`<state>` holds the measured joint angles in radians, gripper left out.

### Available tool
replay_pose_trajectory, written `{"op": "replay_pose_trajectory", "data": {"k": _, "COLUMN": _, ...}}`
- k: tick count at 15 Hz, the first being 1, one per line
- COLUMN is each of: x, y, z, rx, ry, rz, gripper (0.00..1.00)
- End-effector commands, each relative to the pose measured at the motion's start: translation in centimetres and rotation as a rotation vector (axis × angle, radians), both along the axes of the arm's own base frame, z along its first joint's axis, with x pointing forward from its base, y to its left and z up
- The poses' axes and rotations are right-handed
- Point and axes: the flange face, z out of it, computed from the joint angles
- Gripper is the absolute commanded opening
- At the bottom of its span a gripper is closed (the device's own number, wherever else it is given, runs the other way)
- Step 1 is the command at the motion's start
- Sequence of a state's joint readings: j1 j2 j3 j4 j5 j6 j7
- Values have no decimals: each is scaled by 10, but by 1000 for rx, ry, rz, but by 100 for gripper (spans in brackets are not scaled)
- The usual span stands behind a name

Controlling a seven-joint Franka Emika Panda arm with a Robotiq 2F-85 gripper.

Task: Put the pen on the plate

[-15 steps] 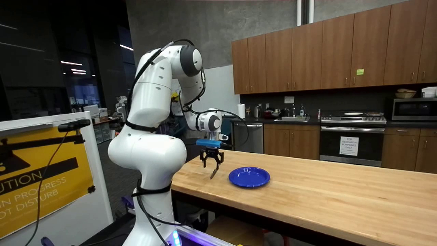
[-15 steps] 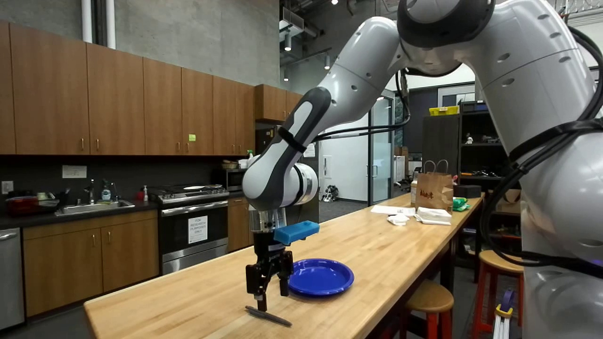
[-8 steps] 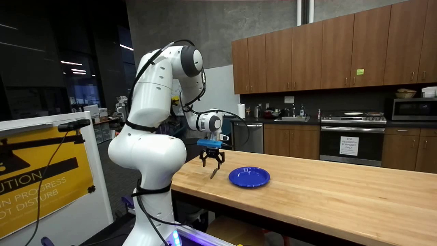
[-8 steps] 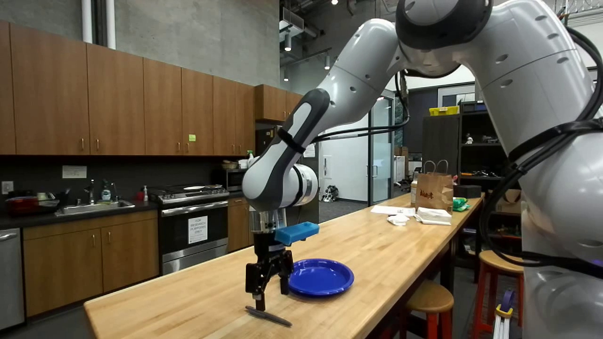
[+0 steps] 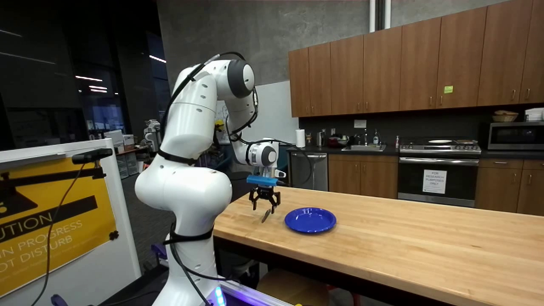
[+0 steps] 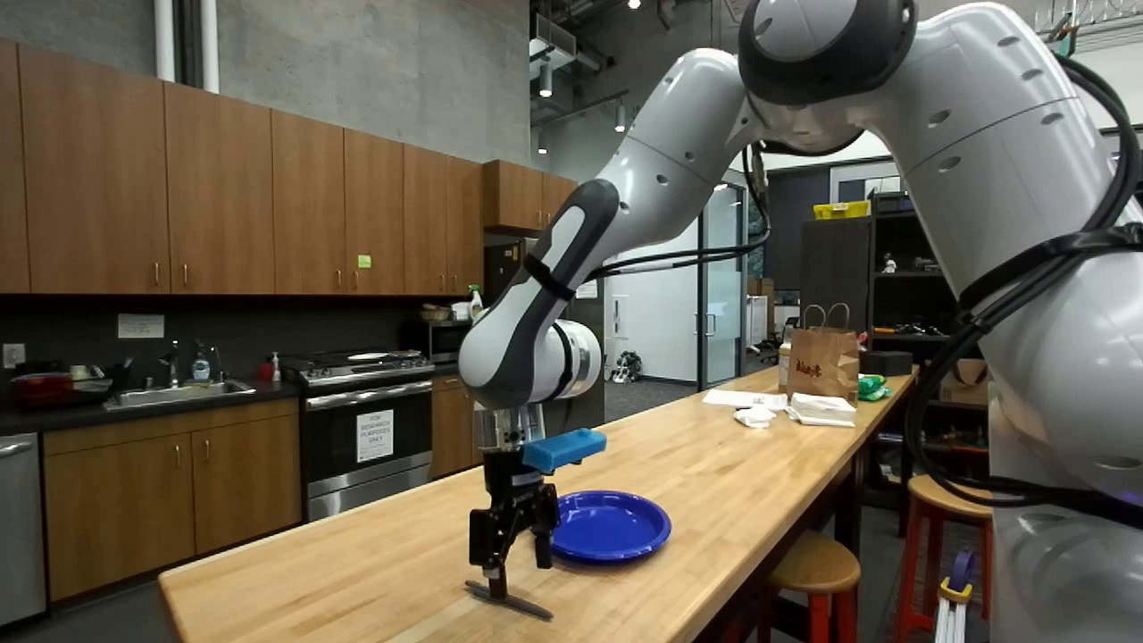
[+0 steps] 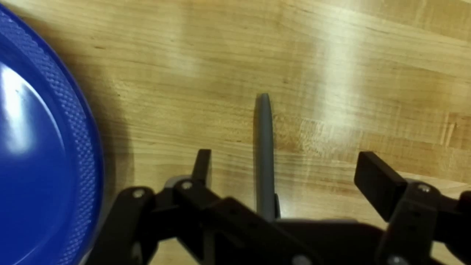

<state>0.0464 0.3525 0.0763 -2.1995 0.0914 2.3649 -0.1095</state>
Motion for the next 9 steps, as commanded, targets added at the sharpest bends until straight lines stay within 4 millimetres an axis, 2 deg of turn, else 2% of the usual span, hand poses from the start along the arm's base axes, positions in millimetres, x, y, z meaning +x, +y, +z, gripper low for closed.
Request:
{"op": "replay_pose_trajectory", "data": {"k": 1, "x": 7, "y": 5, "z": -18, "rx": -6, "ry": 28, "rz": 15, "gripper": 100}}
{"op": "replay_pose_trajectory", "data": {"k": 3, "x": 10, "y": 6, "z": -34, "rx": -12, "ry": 49, "rz": 22, "gripper": 100}}
{"op": "replay_pose_trajectory", "data": {"k": 4, "x": 12, "y": 7, "z": -43, "rx": -16, "ry": 59, "rz": 25, "gripper": 78}}
{"op": "replay_pose_trajectory", "data": {"k": 5, "x": 13, "y": 8, "z": -49, "rx": -17, "ry": 66, "rz": 26, "gripper": 73}}
{"op": "replay_pose_trajectory", "data": {"k": 9, "x": 19, "y": 7, "z": -43, "rx": -32, "ry": 78, "rz": 24, "gripper": 60}}
